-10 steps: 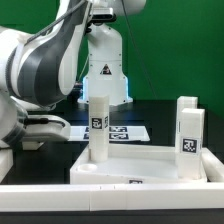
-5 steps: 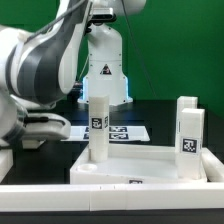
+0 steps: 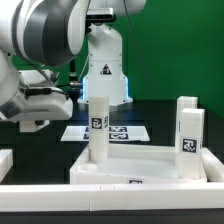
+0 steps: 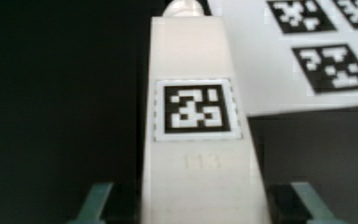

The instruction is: Assemble desk

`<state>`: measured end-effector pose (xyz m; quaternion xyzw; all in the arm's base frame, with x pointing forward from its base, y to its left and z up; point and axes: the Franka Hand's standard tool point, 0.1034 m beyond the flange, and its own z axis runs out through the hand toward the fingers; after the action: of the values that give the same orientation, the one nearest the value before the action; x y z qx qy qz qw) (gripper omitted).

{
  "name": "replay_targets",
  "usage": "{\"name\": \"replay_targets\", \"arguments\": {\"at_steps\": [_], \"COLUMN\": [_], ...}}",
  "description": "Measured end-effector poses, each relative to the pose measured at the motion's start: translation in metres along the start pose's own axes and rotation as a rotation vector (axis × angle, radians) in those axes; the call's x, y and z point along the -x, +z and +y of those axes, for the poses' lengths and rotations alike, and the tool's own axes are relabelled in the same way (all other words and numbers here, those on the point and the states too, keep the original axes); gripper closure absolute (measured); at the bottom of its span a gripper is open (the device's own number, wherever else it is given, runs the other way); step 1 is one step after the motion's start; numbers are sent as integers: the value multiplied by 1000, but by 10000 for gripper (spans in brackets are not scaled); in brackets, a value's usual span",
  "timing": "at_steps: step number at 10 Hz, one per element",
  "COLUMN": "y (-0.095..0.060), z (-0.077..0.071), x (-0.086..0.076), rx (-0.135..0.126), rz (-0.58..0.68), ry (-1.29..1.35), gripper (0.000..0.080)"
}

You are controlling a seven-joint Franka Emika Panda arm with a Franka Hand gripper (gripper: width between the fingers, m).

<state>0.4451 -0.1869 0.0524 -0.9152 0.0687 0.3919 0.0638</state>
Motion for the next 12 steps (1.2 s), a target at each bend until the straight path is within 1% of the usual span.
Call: {"name": "replay_targets", "arguments": {"at_steps": [1, 2, 3, 4, 5, 6, 7, 8, 9, 10, 11, 12], "y": [-5, -24, -61, -85, -102, -102, -98, -100, -104, -123, -138, -163], "z": [-2, -16, -36, -47, -49, -43, -42, -42, -45, -69, -91, -111], "x": [0, 6, 14, 23, 23, 12, 11, 11, 9, 4, 7, 5], "rx": [12, 11, -6, -42, -39, -13, -8, -5, -4, 8, -20, -54], "rz": [72, 118, 199, 243, 285, 388, 457, 523, 567, 661, 689, 749], "ry": [-4, -19, -45, -23, -16, -28, -24, -19, -7, 2, 18, 52], "gripper": [512, 512, 512, 512, 512, 512, 512, 512, 512, 511, 511, 511]}}
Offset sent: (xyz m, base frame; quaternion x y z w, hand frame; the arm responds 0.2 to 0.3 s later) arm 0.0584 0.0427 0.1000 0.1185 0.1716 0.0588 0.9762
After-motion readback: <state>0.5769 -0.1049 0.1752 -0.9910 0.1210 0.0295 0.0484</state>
